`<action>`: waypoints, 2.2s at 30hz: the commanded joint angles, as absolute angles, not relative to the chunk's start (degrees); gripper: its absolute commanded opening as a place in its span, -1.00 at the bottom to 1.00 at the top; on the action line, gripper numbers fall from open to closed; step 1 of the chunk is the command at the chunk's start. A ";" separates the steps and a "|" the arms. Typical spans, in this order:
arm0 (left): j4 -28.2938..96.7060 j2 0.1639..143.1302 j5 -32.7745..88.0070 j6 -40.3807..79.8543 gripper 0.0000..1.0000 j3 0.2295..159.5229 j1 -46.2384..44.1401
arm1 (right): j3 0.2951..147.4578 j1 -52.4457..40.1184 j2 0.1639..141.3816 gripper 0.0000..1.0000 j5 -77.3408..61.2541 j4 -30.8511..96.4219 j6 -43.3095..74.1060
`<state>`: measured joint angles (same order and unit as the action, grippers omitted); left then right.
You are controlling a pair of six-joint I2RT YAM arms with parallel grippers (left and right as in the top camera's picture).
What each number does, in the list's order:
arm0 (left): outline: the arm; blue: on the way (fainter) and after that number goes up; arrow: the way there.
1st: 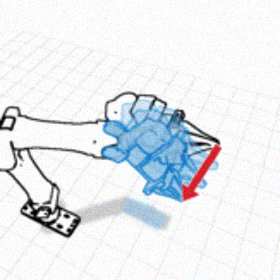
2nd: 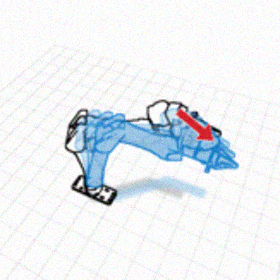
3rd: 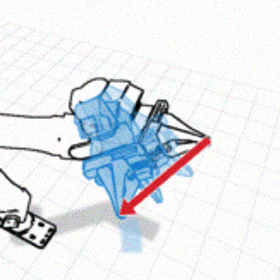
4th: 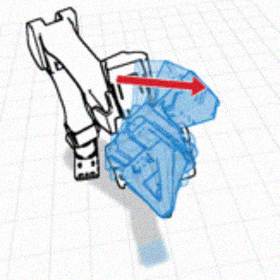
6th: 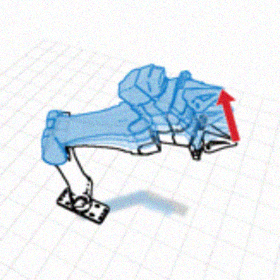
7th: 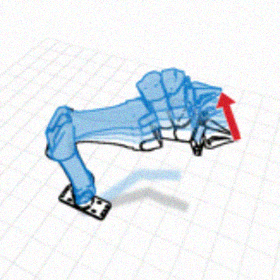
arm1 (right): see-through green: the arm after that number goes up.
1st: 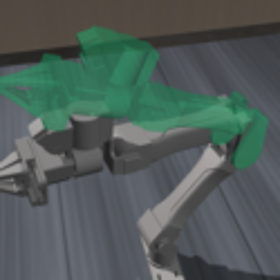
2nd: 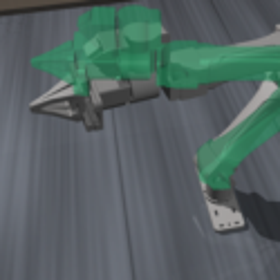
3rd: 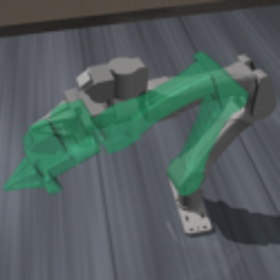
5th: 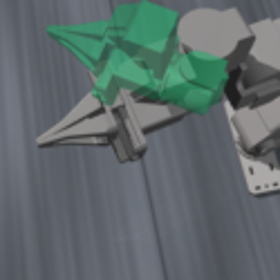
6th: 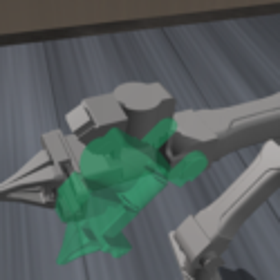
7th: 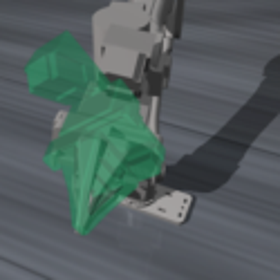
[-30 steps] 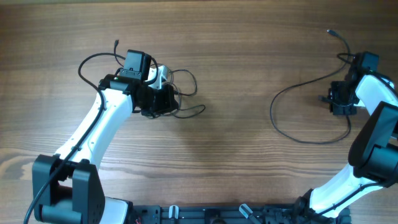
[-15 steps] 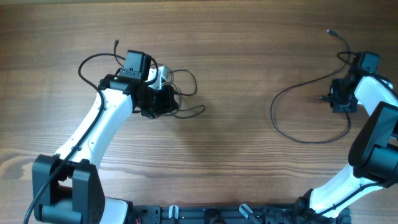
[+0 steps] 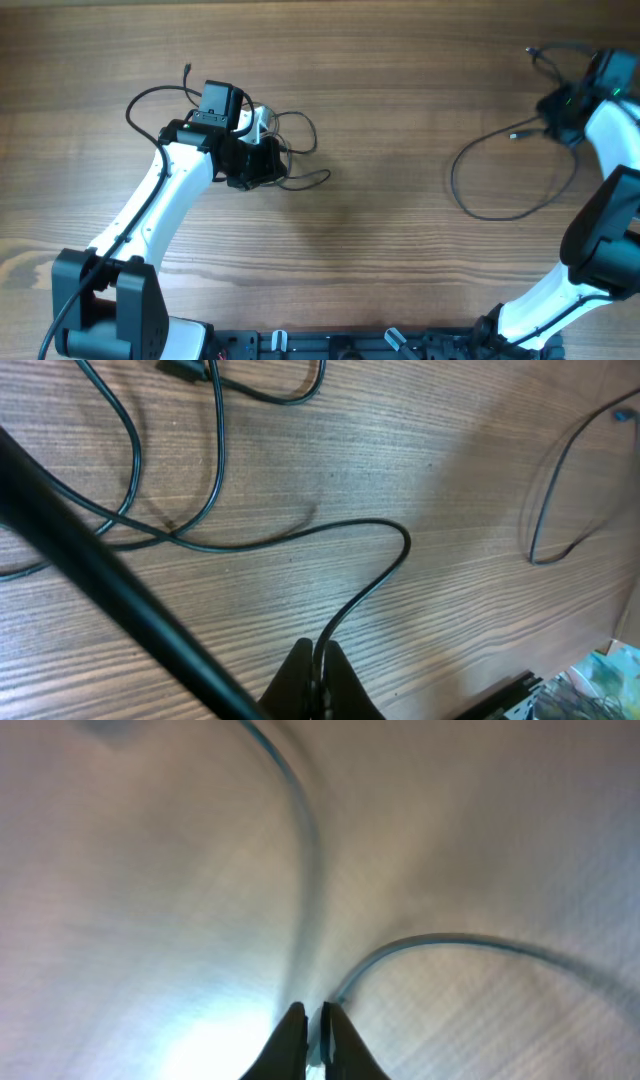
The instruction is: Untangle cables
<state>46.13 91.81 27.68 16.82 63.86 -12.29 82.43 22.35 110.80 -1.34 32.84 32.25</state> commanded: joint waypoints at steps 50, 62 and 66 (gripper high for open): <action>45.93 91.13 27.38 17.12 -0.92 63.77 -12.53 | 71.46 13.08 111.11 -0.24 -40.23 52.36 -8.75; 40.16 91.09 32.01 18.31 -0.92 63.77 -12.53 | 71.46 -4.82 111.13 0.18 -39.57 45.93 -4.14; 23.77 90.76 58.76 19.40 -0.92 63.79 -12.49 | 71.46 -14.46 111.13 0.50 -40.56 39.53 -0.10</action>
